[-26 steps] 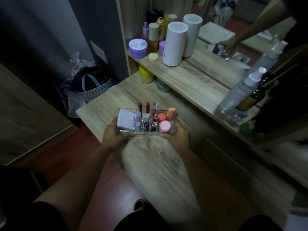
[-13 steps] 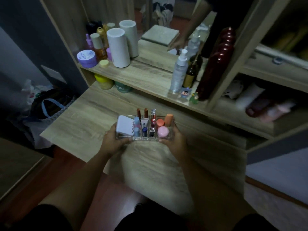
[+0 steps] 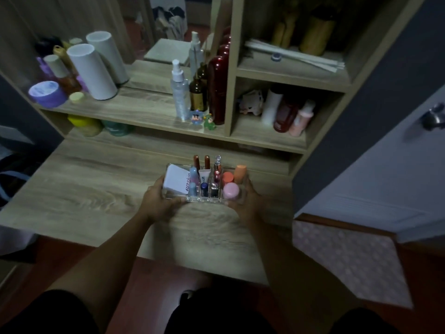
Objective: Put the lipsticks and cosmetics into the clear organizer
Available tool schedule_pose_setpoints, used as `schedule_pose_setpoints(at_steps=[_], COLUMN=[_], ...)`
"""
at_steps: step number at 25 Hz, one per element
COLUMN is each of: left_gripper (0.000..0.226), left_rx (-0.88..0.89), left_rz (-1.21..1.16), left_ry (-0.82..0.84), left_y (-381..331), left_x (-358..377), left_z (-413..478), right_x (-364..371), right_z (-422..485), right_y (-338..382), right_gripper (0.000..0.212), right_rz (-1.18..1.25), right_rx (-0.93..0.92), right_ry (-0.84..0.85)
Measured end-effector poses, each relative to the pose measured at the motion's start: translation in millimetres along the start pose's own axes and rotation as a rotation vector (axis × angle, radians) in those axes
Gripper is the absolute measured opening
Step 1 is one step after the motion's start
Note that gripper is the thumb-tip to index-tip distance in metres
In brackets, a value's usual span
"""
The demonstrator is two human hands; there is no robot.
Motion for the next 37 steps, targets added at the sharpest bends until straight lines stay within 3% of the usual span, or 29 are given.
schedule_pose_setpoints(at_steps=[4, 9, 17, 24, 31, 37], left_gripper=[0.081, 0.077, 0.074, 0.077, 0.079, 0.082], left_rx=[0.05, 0.037, 0.016, 0.009, 0.006, 0.006], left_rz=[-0.01, -0.056, -0.08, -0.065, -0.066, -0.05], left_ry=[0.062, 0.13, 0.225, 0.212, 0.223, 0.247], left_y=[-14.7, -16.9, -15.8, -9.8, -9.5, -15.0], left_x=[20.7, 40.1, 46.0, 45.2, 44.1, 43.3], left_z=[6.1, 18.1, 43.6, 56.0, 66.3, 66.2], right_x=[-18.4, -21.7, -18.2, -13.9, -24.6, -25.1], right_z=[-11.6, -5.8, 16.4, 30.3, 36.9, 38.8], right_y=[-18.6, -27.0, -40.2, -48.3, -62.9, -61.3], right_gripper=[0.073, 0.093, 0.092, 0.097, 0.076, 0.077], right_rz=[-0.005, 0.056, 0.129, 0.097, -0.001, -0.02], right_rx=[-0.022, -0.112, -0.092, -0.054, 0.064, 0.042], right_ry=[-0.058, -0.186, -0.157, -0.161, -0.065, -0.092])
Point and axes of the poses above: each hand's wrist, its own z-axis towards the middle knuckle, its own x-axis out of the palm, y = z × x, the point moved 1 cm from there along z, towards the middle knuckle, and after that the axes turned 9 degrees about y, right-handed, at the moved point
